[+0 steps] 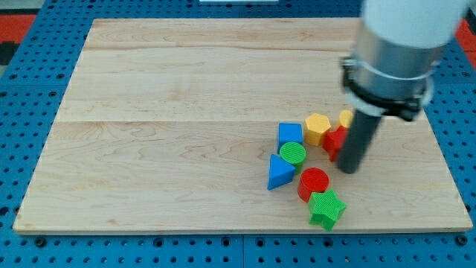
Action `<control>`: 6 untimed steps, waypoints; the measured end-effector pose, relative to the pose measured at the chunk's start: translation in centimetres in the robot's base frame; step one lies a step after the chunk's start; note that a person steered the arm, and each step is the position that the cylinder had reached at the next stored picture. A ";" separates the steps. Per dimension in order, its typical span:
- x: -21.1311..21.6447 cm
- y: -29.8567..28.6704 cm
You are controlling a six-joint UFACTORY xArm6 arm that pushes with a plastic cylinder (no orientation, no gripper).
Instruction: Move the green star below the green circle
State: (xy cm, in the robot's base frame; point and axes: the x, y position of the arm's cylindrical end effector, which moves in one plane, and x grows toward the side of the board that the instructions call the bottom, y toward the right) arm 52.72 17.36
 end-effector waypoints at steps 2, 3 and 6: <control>9.1 6.0; 9.1 2.5; 4.1 -11.9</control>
